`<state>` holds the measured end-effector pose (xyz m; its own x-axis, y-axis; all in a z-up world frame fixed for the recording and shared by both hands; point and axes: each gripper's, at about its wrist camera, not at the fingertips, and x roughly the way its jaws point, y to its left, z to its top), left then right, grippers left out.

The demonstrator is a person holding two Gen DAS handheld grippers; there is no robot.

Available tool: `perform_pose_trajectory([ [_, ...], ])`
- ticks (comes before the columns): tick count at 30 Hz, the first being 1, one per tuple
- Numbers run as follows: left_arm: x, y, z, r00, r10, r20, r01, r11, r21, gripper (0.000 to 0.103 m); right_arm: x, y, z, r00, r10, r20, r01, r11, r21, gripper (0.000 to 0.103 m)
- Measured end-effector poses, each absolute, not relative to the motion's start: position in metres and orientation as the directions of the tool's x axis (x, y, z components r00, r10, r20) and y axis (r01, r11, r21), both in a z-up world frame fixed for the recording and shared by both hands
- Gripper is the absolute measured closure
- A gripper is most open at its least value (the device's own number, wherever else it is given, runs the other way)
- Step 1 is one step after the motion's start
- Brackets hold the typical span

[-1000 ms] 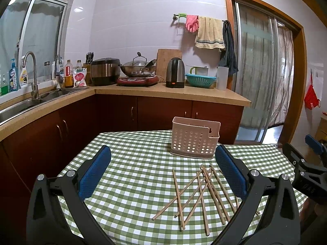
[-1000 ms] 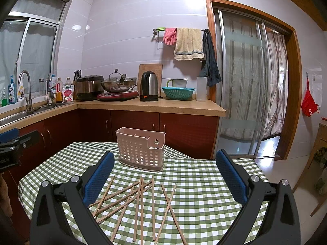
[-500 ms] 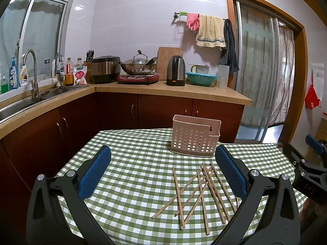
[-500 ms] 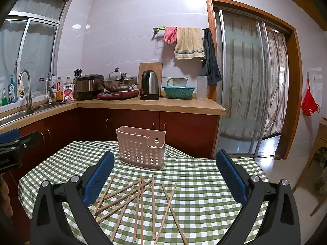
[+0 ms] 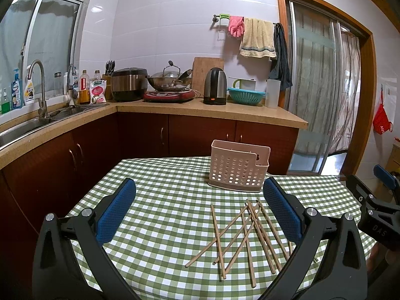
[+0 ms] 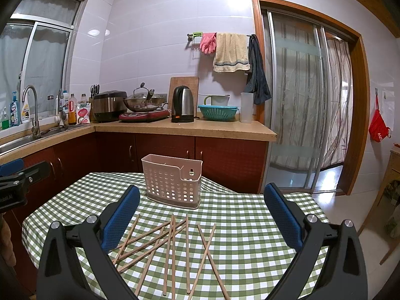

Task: Organize utensils
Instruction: 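Lower the left tool onto a wooden chopstick and close its fingers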

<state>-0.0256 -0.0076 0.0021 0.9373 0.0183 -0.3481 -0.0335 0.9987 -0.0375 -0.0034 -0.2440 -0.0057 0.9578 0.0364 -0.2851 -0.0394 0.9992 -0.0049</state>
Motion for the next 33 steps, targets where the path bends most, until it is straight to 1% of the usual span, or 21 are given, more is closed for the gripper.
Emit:
perform_pose_trajectory([
  [11,-0.025,-0.008,-0.001,0.936,0.014,-0.351,-0.029,0.999,-0.037,0.004,-0.001,-0.246,-0.012,0.955,0.034,-0.295,-0.036,0.999,-0.004,0.006],
  [17,-0.018,-0.012,-0.014,0.928,0.004,-0.372,-0.013,1.000,-0.023,0.004,0.005,-0.249,-0.022,0.951,0.027,-0.309,-0.031,0.999,-0.007,0.006],
  [23,-0.003,-0.021,-0.045,0.905,0.000,-0.426,0.000,1.000,-0.002,0.004,0.019,-0.255,-0.051,0.931,0.027,-0.365,-0.030,1.000,-0.002,0.006],
  [29,0.013,-0.024,-0.088,0.852,-0.004,-0.524,0.006,1.000,0.002,0.005,0.035,-0.264,-0.087,0.901,0.026,-0.433,-0.020,1.000,0.019,0.006],
  [32,0.019,-0.027,-0.105,0.830,0.000,-0.558,0.011,1.000,0.015,0.009,0.040,-0.267,-0.102,0.892,0.027,-0.452,-0.017,0.999,0.028,0.006],
  [33,0.021,-0.028,-0.113,0.819,0.003,-0.574,0.013,1.000,0.023,0.013,0.042,-0.268,-0.107,0.887,0.025,-0.462,-0.014,1.000,0.026,0.006],
])
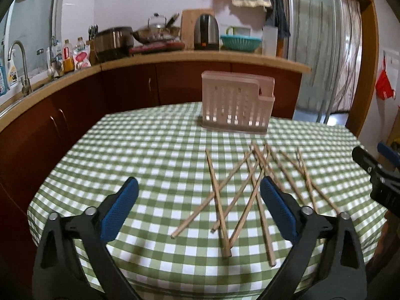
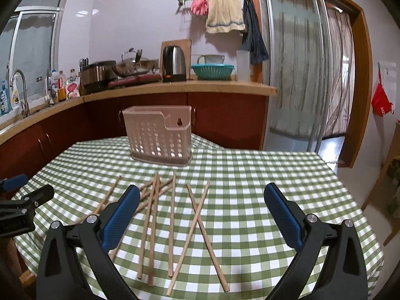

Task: Organize utensils
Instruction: 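Lower the left tool onto a wooden chopstick and close its fingers, then hold the chopstick in the left tool while the right tool grasps another chopstick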

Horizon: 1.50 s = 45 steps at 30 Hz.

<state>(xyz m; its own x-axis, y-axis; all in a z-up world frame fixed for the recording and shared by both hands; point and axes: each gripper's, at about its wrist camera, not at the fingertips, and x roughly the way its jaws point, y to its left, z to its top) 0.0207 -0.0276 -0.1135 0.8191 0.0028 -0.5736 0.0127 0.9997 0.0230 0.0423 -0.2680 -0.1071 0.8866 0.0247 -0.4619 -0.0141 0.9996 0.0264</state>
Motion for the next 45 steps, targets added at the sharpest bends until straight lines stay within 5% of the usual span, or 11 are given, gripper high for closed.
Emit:
perform_pose_trajectory([
  [17,0.037,-0.030,-0.177,0.676,-0.029,-0.736,0.039,0.999,-0.004,0.045,0.062,-0.271,-0.159,0.825,0.078,-0.560,-0.046,0.996,0.070,0.007],
  [31,0.031,-0.030,-0.189,0.632,-0.100,-0.769,0.101,0.994,-0.046,0.094,0.063,-0.274,-0.158,0.827,0.085,-0.556,-0.049,0.996,0.079,0.007],
  [45,0.029,-0.020,-0.188,0.657,-0.085,-0.749,0.078,0.996,-0.045,0.095,0.063,-0.270,-0.160,0.823,0.102,-0.559,-0.067,0.994,0.083,0.007],
])
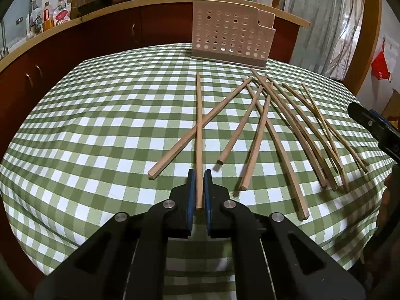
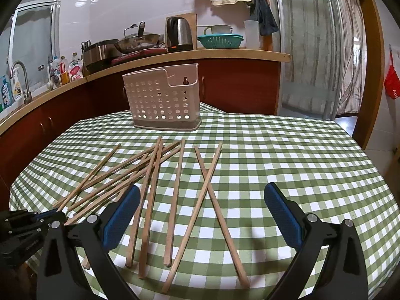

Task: Organize utensils
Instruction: 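Hold the chopstick in the left tool while the right tool grasps another chopstick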

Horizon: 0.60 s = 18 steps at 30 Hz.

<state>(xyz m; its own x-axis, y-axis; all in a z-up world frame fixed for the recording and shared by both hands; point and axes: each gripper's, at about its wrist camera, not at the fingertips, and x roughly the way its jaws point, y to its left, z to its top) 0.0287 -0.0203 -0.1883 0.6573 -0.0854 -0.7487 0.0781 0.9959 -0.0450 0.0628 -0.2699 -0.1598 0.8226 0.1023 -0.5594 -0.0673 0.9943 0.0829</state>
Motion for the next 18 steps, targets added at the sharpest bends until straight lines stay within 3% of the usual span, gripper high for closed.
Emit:
perform_pose_trajectory([
  [18,0.0231,-0.0198,-0.1895,0.714,-0.069,-0.697,0.077,0.997,-0.020,0.096,0.0582,-0.2670,-0.1676,0.821,0.123,-0.557,-0.089,0.992,0.088,0.007],
])
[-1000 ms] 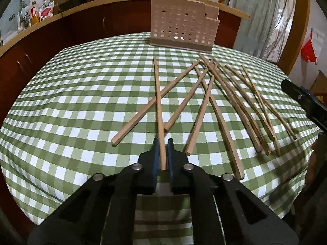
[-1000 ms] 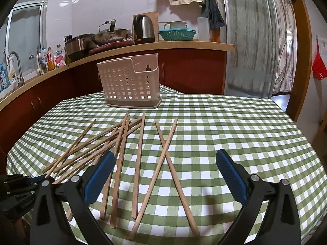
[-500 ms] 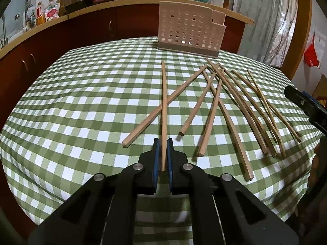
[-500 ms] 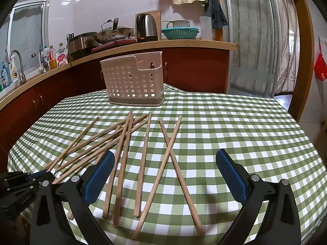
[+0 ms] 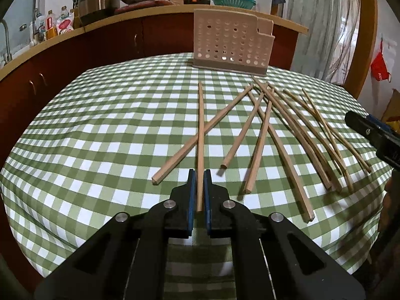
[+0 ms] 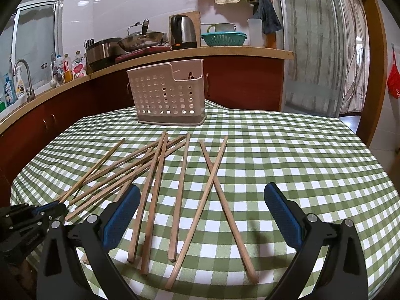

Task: Organize utensils
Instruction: 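Hold the chopstick in the left tool while the right tool grasps another chopstick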

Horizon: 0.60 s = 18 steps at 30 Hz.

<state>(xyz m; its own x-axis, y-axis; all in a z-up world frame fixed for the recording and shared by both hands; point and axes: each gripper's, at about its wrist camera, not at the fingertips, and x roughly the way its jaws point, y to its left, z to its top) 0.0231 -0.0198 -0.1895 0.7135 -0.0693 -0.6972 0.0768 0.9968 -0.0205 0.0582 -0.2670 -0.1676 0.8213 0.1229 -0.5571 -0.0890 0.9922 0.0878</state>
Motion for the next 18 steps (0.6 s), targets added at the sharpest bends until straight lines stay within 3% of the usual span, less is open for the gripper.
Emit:
perform_pose_trajectory([
  [7,0.022,-0.021,-0.189,0.721,-0.071,-0.689,0.084,0.996,-0.014,0.097,0.055,-0.263,-0.170,0.822,0.134,-0.553,-0.100,0.991,0.091,0.007],
  [10,0.022,-0.023,-0.189,0.723,-0.075,-0.687,0.092,0.996,-0.013,0.097,0.052,-0.261,-0.173,0.818,0.146,-0.556,-0.107,0.989,0.102,0.012],
  [12,0.021,-0.023,-0.189,0.725,-0.079,-0.684,0.097,0.995,-0.013,0.097,0.050,-0.260,-0.175,0.811,0.163,-0.562,-0.122,0.986,0.110,0.053],
  [18,0.021,-0.022,-0.187,0.731,-0.089,-0.676,0.101,0.995,-0.021,0.097,0.045,-0.258,-0.187,0.775,0.176,-0.607,-0.123,0.984,0.127,0.058],
])
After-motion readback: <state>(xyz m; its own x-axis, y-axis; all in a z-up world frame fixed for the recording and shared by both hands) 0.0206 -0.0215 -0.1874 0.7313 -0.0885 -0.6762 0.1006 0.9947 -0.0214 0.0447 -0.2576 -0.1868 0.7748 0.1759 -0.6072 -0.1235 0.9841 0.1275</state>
